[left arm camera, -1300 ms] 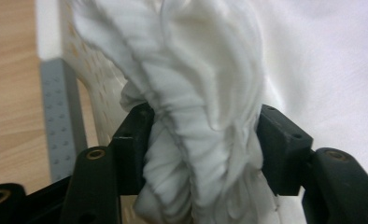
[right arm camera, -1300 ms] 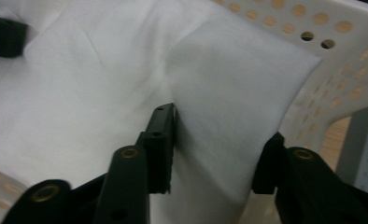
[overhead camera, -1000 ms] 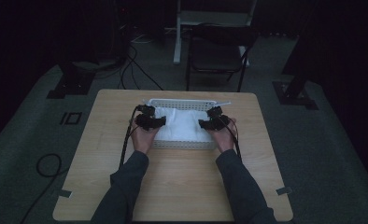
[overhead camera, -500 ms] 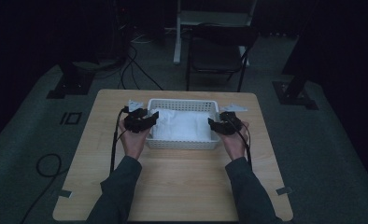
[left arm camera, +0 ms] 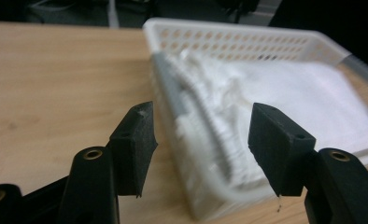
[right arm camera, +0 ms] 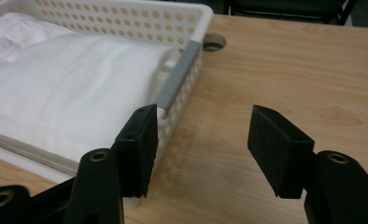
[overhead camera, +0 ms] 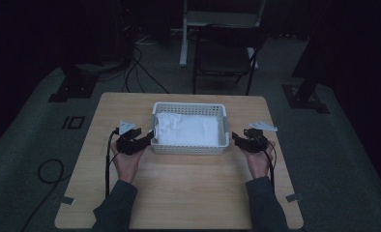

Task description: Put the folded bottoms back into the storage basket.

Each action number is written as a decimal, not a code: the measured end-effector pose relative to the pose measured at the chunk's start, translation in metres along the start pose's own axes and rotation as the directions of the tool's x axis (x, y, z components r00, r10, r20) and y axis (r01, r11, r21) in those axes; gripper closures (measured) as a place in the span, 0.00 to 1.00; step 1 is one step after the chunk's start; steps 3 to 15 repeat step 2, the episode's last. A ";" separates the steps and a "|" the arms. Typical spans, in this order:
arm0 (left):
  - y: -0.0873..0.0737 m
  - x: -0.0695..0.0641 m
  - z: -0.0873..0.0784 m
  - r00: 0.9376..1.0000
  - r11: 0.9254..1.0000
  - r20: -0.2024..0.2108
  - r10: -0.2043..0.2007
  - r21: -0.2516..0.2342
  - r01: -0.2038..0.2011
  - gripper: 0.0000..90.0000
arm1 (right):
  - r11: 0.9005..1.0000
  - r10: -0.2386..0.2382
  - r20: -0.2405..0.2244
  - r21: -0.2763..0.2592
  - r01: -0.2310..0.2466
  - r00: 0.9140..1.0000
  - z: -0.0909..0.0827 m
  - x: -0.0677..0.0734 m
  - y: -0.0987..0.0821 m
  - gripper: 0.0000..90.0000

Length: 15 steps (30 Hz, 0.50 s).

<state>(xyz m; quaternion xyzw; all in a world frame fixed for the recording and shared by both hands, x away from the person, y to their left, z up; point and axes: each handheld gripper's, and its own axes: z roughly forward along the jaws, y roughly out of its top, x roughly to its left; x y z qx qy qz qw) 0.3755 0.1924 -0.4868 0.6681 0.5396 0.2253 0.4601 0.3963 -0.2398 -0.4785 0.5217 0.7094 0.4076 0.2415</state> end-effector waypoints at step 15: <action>-0.006 0.006 0.001 1.000 1.000 -0.020 -0.015 0.010 0.016 0.45 | 1.000 0.007 0.006 0.008 -0.008 1.000 0.001 -0.003 -0.003 0.47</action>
